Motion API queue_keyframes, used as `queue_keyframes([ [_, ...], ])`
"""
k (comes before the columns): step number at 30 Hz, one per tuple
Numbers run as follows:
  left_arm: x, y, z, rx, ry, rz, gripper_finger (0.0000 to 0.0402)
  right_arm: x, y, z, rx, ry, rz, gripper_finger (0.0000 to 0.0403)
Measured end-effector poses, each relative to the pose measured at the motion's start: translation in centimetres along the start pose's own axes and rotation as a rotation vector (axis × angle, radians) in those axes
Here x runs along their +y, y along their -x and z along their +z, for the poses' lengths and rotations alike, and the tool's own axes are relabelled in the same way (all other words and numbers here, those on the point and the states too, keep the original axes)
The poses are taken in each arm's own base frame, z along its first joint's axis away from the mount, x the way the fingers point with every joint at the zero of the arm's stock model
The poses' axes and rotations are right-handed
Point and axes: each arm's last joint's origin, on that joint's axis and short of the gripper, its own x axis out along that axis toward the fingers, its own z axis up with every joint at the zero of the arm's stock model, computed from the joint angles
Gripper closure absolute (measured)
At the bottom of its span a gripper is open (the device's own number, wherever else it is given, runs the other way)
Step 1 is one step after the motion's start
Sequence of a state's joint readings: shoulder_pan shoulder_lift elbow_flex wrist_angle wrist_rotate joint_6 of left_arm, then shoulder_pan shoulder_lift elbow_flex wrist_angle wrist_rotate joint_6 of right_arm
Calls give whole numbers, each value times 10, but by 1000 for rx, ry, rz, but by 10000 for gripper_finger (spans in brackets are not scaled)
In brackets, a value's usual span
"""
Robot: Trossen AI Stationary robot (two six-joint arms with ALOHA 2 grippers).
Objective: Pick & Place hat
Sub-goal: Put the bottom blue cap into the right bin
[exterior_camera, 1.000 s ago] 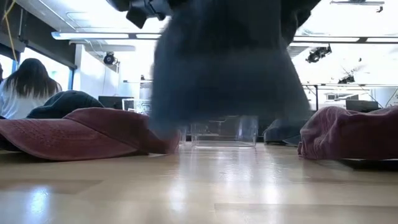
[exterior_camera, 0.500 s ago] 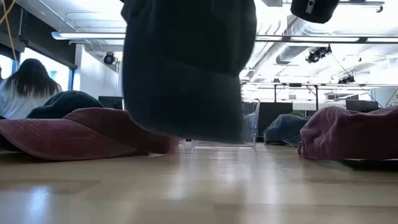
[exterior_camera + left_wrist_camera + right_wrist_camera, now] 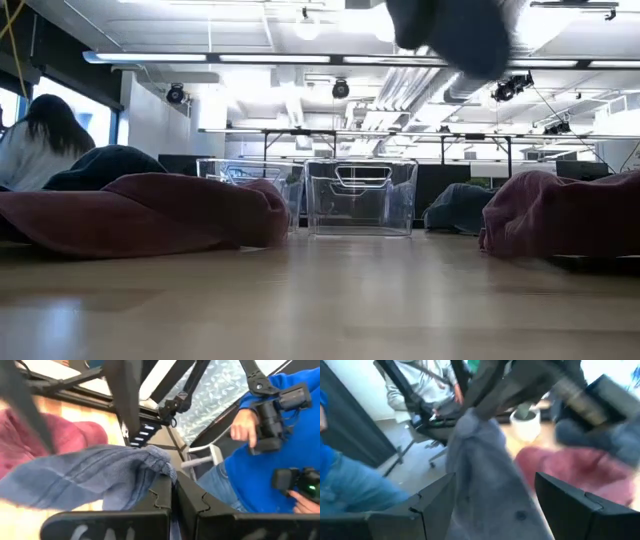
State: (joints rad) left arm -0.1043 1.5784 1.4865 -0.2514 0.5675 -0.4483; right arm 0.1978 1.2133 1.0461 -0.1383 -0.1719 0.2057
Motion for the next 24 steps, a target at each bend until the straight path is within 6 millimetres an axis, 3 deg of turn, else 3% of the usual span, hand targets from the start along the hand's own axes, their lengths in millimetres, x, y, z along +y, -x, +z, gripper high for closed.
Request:
queue_keyframes([
  [4, -6, 5, 7, 8, -1, 11, 401, -16, 7, 13, -15, 54, 55, 140],
  [8, -5, 11, 13, 4, -36, 45, 401, -28, -1, 13, 21, 66, 182, 140],
  [14, 12, 26, 14, 61, -6, 89, 401, -28, -14, 22, 38, 48, 256, 159],
  [18, 20, 32, 14, 98, -17, 52, 401, -22, -20, 29, 42, -6, 231, 224],
  [24, 23, 38, 14, 131, -43, -42, 401, -6, -28, 31, 112, -82, 142, 379],
])
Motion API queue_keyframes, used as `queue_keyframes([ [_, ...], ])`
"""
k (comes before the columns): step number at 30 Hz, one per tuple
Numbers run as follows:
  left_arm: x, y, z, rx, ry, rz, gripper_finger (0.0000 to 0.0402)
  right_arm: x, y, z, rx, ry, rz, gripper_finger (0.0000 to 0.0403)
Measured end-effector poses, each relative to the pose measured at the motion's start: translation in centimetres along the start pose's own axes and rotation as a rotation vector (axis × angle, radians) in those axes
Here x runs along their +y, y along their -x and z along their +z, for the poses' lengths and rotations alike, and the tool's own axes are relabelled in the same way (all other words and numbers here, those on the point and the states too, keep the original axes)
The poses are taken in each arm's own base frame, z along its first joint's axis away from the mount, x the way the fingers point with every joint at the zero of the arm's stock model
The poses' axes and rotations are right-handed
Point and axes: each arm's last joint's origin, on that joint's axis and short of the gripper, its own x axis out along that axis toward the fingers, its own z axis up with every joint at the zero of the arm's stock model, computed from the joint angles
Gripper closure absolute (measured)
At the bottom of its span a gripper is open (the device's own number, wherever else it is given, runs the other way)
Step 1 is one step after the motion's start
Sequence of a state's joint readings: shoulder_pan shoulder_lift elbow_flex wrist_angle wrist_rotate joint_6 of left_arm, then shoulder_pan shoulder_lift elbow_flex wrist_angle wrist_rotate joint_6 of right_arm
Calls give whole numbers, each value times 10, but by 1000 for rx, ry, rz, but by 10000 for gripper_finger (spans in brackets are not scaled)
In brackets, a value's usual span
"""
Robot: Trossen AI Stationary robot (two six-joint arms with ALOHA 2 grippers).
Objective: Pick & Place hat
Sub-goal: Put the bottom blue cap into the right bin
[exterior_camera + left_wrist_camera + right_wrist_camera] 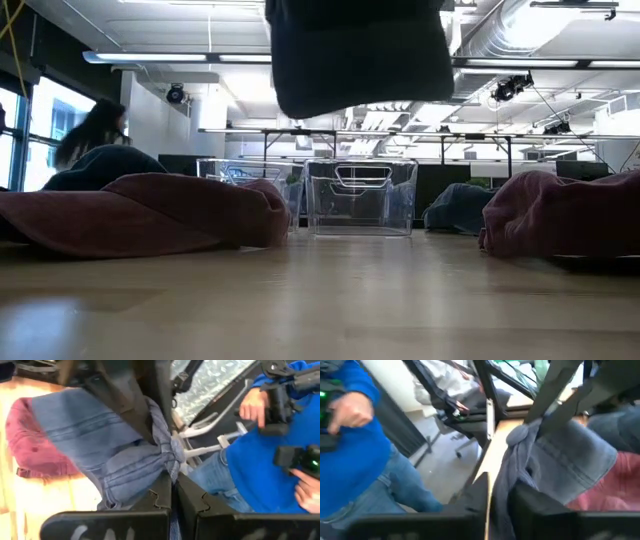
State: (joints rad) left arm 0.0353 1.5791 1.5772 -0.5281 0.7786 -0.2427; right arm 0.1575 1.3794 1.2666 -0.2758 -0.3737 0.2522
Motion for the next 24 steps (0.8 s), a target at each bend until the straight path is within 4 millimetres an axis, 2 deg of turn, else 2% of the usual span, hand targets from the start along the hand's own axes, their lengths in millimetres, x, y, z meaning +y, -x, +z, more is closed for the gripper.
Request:
queue_keyframes([
  [2, -2, 3, 0, 3, -25, -39, 401, 8, -1, 2, 14, -11, -59, 390],
  [4, -7, 6, 1, 8, -62, -103, 401, 13, 0, 5, 11, -63, -132, 381],
  [7, -12, 6, 1, 8, -149, -165, 387, 17, 4, 13, -14, -93, -154, 391],
  [10, -13, 3, 0, 13, -185, -167, 342, 19, 7, 19, -35, -86, -165, 396],
  [14, -9, -6, 0, 15, -191, -170, 254, 18, 7, 17, -21, -75, -180, 398],
  [18, -6, -14, 0, 5, -152, -91, 178, 17, 7, 18, -26, -55, -205, 399],
  [21, 0, -22, -3, 16, -150, 6, 148, 16, 9, 18, -25, -36, -211, 399],
  [24, 1, -24, -5, 18, -147, 69, 143, 12, 12, 18, -17, -55, -223, 400],
])
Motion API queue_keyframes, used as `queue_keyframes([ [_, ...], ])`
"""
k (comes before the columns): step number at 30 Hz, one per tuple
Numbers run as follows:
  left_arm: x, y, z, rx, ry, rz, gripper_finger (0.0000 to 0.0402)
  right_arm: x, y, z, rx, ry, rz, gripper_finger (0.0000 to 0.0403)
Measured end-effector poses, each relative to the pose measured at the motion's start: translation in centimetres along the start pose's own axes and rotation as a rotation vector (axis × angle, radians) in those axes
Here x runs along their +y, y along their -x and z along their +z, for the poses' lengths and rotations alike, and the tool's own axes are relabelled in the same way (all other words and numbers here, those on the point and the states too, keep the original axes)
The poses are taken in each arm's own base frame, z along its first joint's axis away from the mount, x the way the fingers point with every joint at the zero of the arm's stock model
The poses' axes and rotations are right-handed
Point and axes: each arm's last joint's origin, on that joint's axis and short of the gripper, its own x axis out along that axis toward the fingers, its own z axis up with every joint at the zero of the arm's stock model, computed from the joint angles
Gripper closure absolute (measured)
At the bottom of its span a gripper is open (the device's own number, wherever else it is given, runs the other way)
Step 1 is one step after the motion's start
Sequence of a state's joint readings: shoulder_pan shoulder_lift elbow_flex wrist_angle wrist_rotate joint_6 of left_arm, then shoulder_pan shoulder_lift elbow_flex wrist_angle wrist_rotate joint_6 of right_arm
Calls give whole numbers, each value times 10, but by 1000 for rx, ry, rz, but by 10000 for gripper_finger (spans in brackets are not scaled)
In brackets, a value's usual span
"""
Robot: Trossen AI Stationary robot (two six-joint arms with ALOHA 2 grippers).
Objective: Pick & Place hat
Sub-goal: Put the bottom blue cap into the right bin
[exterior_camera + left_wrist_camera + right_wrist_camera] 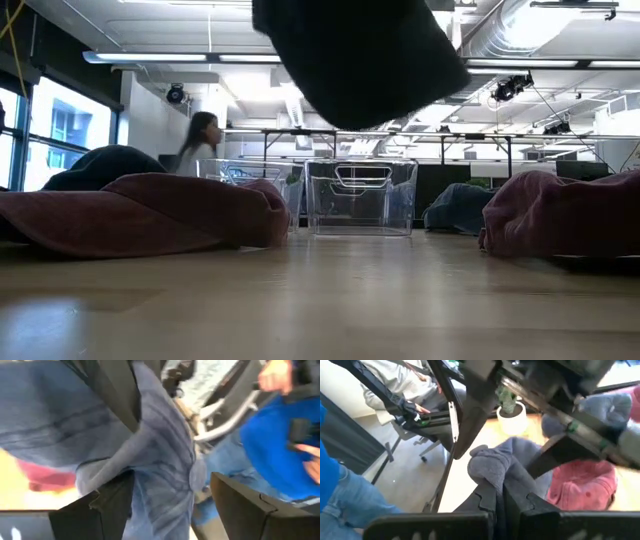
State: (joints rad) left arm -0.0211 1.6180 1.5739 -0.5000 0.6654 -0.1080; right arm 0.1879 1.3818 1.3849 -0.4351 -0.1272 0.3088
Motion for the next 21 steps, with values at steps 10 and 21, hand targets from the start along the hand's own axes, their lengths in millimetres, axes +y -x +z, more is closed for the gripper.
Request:
queue_keyframes([
  [10, -18, -14, -9, 71, -60, 163, 214, -9, 17, 5, 0, -69, 16, 402],
  [21, -30, -10, -5, 31, -88, 174, 362, 1, 32, 3, 38, -89, 132, 402],
])
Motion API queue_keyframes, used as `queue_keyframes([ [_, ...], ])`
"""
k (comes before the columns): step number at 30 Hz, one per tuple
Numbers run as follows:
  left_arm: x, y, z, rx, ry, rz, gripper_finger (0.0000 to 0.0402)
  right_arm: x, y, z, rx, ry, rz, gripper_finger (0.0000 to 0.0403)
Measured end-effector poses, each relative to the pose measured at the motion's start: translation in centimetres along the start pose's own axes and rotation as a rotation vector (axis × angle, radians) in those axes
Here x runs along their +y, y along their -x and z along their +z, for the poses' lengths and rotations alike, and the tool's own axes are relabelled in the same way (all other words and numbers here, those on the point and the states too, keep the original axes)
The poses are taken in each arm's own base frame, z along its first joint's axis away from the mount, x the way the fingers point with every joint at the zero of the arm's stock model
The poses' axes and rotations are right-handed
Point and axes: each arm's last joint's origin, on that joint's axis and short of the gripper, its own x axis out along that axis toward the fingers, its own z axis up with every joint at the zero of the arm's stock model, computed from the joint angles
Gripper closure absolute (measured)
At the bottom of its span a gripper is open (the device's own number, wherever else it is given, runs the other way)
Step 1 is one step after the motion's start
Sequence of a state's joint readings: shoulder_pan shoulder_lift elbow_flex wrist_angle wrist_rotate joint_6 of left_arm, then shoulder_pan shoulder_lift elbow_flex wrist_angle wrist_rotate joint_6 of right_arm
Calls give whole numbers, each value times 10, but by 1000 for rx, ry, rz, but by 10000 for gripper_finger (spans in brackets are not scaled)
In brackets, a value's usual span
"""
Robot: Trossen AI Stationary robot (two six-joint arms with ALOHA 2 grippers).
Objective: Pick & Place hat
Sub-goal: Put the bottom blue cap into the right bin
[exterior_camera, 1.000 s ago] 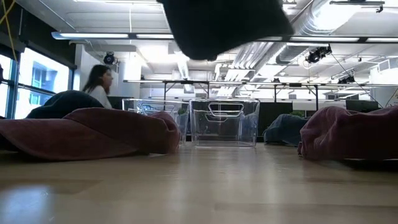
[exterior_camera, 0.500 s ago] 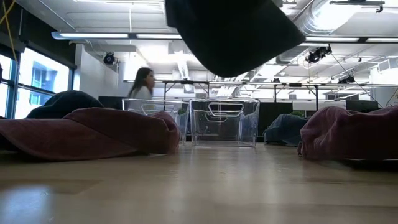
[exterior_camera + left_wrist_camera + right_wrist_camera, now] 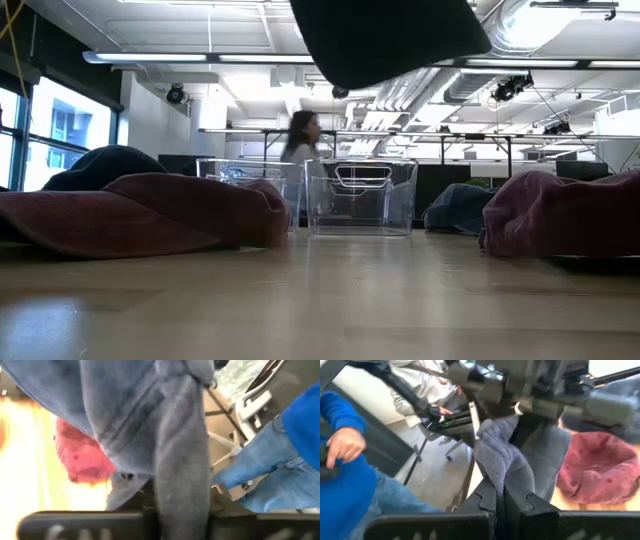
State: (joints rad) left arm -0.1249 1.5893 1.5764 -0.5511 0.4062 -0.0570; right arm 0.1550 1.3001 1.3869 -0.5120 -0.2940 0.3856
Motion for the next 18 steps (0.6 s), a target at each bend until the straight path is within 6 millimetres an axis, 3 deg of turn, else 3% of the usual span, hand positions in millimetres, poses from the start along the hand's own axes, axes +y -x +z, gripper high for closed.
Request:
queue_keyframes([
  [3, -5, 9, 4, -33, -13, -44, 394, 3, -1, -3, 35, 10, 39, 399],
  [10, -10, 20, 9, -73, 22, -56, 391, 6, -2, -5, 52, 102, 71, 388],
  [13, -10, 19, 8, -68, 54, -54, 399, 1, 0, -4, 66, 98, 101, 351],
  [18, -10, 19, 8, -65, 93, -39, 398, -12, -1, 2, 53, 85, 118, 248],
])
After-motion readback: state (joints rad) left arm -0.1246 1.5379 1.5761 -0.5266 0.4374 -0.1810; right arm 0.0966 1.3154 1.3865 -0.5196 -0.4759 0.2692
